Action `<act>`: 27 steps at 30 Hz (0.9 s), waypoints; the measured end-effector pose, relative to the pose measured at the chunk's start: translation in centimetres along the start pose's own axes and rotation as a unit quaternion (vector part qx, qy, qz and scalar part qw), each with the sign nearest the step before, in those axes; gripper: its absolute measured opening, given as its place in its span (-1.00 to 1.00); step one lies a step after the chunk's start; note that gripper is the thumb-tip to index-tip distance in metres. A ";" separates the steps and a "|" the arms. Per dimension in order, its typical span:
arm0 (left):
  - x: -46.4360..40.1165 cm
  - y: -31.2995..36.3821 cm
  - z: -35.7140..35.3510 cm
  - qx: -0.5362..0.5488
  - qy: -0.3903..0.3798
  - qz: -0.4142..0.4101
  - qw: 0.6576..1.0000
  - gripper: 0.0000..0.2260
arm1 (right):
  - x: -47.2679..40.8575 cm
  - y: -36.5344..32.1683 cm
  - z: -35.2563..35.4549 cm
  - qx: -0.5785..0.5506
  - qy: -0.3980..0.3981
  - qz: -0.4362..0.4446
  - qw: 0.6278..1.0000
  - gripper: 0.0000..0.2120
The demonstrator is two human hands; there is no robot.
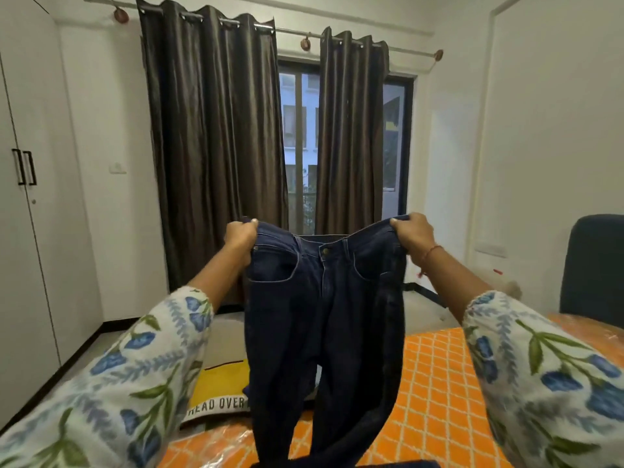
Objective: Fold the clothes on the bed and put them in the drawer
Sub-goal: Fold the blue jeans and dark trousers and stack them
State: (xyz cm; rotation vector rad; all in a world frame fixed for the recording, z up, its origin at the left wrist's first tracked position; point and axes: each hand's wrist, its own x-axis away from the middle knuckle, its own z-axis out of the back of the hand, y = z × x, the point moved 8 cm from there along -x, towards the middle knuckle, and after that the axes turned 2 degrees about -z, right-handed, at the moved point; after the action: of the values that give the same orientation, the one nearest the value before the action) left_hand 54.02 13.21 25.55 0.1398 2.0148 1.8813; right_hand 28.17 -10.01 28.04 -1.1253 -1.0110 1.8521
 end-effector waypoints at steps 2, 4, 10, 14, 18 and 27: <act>1.0 0.4 -2.9 0.030 -0.013 0.007 0.999 -0.67 | 0.7 -1.5 -2.3 -0.057 -0.029 -0.003 0.998 -0.83; 2.2 0.8 -5.7 0.053 -0.031 0.012 0.998 -0.68 | 1.9 -3.4 -4.4 -0.092 -0.058 0.001 0.994 -0.92; 6.0 3.1 -10.4 0.099 -0.126 -0.041 0.986 -0.75 | 5.1 -7.1 -7.4 -0.122 -0.113 0.050 0.985 -0.91; 7.5 4.7 -10.2 0.127 -0.223 -0.074 0.964 -0.69 | 6.3 -8.6 -6.8 -0.183 -0.169 0.051 0.967 -0.86; 7.7 4.5 -9.5 0.114 -0.260 -0.115 0.952 -0.88 | 7.6 -8.7 -7.0 -0.204 -0.276 0.055 0.938 -0.75; 6.3 4.1 -5.6 0.119 -0.192 -0.123 0.966 -0.79 | 5.3 3.4 -4.0 0.010 -0.035 0.117 0.992 -0.11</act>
State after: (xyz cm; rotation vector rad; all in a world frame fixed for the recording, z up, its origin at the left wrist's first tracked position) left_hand 45.57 10.36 28.47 0.2801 1.8795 1.3391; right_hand 29.36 -5.88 21.96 -1.2170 -0.9297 2.0960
